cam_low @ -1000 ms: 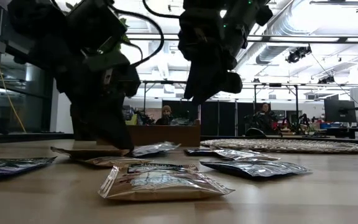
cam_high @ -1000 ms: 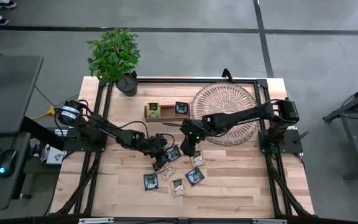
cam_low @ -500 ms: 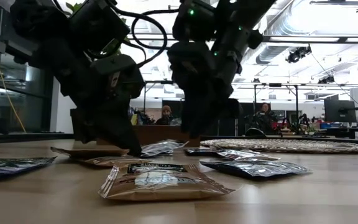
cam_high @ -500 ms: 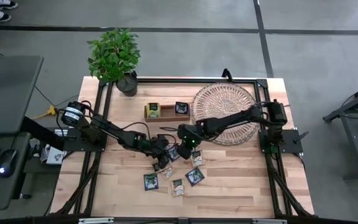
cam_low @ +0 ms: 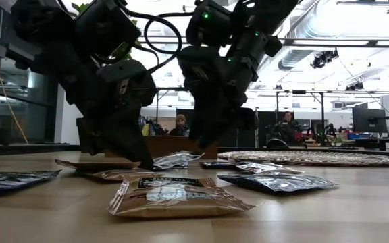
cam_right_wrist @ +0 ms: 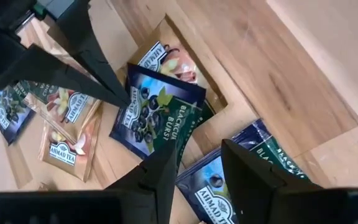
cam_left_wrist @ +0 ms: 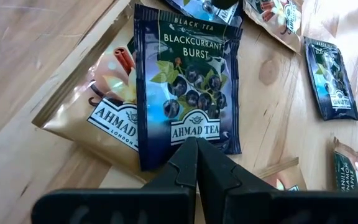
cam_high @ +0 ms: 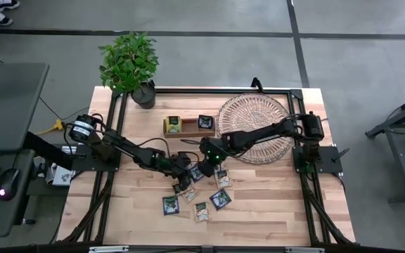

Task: Pick & Place Tea
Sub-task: Put the blue tea bag into the right section of the wooden organizer

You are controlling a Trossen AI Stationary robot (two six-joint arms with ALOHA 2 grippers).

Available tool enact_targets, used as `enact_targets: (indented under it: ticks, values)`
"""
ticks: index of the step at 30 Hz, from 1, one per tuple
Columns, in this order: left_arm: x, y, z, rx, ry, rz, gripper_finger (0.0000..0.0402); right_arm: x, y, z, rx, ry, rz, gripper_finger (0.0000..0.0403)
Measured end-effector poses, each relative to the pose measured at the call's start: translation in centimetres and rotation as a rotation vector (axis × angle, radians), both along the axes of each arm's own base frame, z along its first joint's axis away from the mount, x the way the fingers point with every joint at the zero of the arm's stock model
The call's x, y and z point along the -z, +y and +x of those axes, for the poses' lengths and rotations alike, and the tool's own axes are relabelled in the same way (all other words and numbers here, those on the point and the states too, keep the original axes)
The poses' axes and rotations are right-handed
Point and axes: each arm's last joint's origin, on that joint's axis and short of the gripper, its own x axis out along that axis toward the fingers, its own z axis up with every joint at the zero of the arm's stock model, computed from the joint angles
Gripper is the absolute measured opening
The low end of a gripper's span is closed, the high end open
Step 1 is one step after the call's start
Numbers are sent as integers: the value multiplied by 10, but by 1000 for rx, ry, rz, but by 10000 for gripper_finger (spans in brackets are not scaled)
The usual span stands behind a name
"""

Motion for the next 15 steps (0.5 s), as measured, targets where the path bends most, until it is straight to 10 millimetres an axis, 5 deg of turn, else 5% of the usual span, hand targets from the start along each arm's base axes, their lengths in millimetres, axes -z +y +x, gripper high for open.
enact_targets:
  ticks: [15]
  values:
    - [0, 0, 0, 19, -1, 16, 0, 11, -3, 2, -32, 19, 65, 239]
